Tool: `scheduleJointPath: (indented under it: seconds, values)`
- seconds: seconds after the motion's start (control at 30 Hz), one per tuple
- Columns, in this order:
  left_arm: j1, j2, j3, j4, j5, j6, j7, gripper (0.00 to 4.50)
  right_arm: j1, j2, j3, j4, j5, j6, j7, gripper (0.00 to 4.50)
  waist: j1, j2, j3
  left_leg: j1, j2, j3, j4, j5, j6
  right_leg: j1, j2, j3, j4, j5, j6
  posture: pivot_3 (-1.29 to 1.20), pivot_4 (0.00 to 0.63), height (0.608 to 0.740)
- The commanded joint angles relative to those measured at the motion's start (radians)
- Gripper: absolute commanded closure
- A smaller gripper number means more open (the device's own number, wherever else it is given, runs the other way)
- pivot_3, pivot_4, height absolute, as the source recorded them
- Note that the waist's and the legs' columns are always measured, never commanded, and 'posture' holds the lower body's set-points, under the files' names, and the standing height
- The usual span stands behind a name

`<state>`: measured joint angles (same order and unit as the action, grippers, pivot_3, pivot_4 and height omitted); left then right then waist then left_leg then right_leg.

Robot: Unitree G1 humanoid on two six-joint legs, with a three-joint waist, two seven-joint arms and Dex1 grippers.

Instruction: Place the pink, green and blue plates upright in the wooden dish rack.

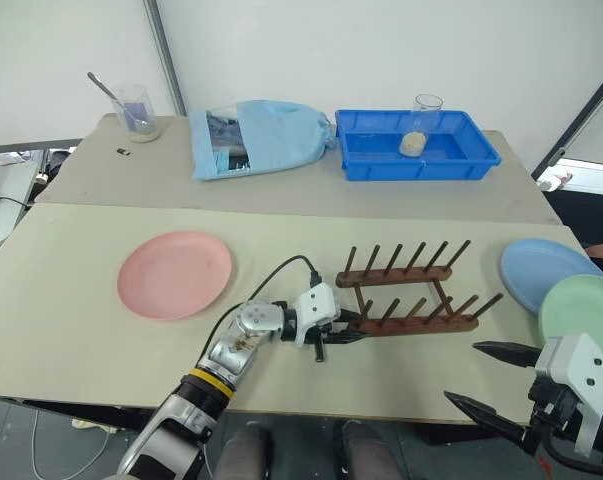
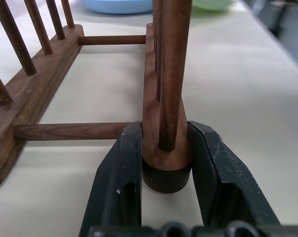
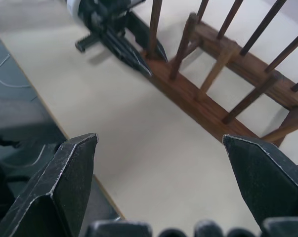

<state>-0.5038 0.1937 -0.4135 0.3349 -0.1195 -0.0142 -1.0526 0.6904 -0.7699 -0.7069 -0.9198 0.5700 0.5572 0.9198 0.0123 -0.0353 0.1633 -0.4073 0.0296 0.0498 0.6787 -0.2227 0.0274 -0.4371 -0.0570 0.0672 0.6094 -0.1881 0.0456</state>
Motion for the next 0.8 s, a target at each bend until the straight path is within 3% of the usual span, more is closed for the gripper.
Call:
scheduleJointPath:
  seconds: [0.03,0.2,0.43,0.53,0.63,0.67,0.7,0.8]
  values:
    - [-0.064,-0.015,0.010,0.099,0.024,-0.072,-0.013,3.63,0.000,0.008,0.032,-0.007,-0.043,-0.052,-0.003,0.00,-0.001,0.000,0.000,0.000,0.000,0.000,0.000,0.000,0.000,0.000,0.000,0.000,-0.001,0.000,0.000,0.00,0.150,0.740]
    - [-0.111,-0.040,0.040,0.200,0.029,-0.129,0.011,3.63,-0.025,0.018,0.105,0.005,-0.091,-0.080,-0.026,0.00,-0.002,0.000,0.000,-0.001,0.000,0.000,0.000,0.000,0.000,0.000,0.000,0.000,0.000,0.000,0.001,0.00,0.150,0.740]
    - [-0.089,0.000,0.065,0.147,0.037,-0.159,0.002,0.36,-0.051,-0.001,0.165,0.041,-0.156,-0.085,-0.033,0.00,-0.008,0.000,0.000,0.000,0.000,-0.001,0.000,0.000,0.000,-0.001,0.001,0.000,0.001,0.000,0.001,0.00,0.150,0.740]
    - [-0.024,0.098,0.087,-0.072,-0.038,-0.038,-0.074,0.36,-0.081,-0.036,0.192,0.070,-0.185,-0.037,-0.053,0.00,-0.017,0.000,0.000,-0.001,0.001,0.000,0.000,0.000,0.000,-0.001,0.001,0.000,0.001,0.000,0.001,0.00,0.150,0.740]
    - [0.056,0.196,0.071,-0.312,-0.141,0.193,-0.146,0.36,-0.111,-0.068,0.219,0.135,-0.236,-0.076,-0.043,0.00,-0.024,0.000,0.000,0.000,0.002,0.000,-0.001,0.000,0.000,-0.001,0.001,0.000,0.001,0.000,0.000,0.00,0.150,0.740]
    - [0.078,0.223,0.059,-0.379,-0.173,0.273,-0.161,0.89,-0.130,-0.074,0.228,0.158,-0.248,-0.090,-0.045,0.00,-0.025,0.000,0.000,0.000,0.002,0.000,-0.001,0.000,0.000,-0.001,0.001,0.000,0.001,0.000,-0.001,0.00,0.150,0.740]
    - [0.094,0.247,0.045,-0.435,-0.194,0.344,-0.168,1.21,-0.148,-0.079,0.235,0.178,-0.254,-0.091,-0.049,0.54,-0.025,0.001,0.000,0.000,0.002,0.000,-0.001,0.000,0.000,-0.001,0.001,0.000,0.001,0.000,-0.001,0.00,0.150,0.740]
    - [0.115,0.238,0.008,-0.504,-0.166,0.429,-0.101,2.54,-0.216,-0.108,0.290,0.247,-0.286,-0.094,-0.048,1.48,-0.021,0.001,0.000,0.001,0.002,0.000,-0.001,0.000,0.000,-0.001,0.000,0.000,0.001,-0.001,0.000,0.00,0.150,0.740]
